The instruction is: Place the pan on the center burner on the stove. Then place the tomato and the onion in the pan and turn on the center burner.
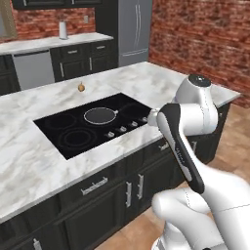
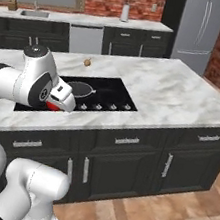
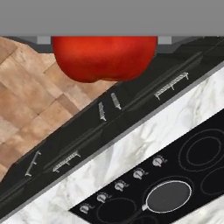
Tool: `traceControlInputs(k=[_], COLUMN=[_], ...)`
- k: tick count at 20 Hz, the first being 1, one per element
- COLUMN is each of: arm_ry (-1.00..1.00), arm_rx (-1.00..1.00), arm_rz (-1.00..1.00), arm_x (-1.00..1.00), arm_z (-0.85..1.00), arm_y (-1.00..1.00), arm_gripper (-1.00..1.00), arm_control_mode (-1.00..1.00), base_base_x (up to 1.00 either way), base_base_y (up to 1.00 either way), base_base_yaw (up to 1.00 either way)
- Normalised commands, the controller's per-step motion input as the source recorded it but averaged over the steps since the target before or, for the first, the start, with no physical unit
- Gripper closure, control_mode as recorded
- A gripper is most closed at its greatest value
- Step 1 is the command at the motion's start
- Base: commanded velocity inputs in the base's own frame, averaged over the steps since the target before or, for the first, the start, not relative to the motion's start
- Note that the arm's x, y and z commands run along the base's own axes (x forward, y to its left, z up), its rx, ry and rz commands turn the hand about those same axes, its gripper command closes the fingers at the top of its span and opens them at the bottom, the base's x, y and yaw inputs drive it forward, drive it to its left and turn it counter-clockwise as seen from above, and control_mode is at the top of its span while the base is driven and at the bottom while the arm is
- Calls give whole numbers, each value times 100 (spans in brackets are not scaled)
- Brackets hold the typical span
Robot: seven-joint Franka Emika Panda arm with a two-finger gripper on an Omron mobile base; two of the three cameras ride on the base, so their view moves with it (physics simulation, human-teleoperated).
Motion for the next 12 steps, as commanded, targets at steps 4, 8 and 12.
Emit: traceControlInputs(k=[4,8,12], arm_ry=[0,0,0], arm_rx=[0,0,0], arm_rz=[0,0,0], arm_x=[0,0,0], arm_z=[0,0,0], arm_y=[0,0,0], arm_gripper=[100,100,100], arm_control_mode=[100,100,100], base_base_x=[36,39,46], base_base_y=[-41,-36,-30], base_base_yaw=[29,30,30])
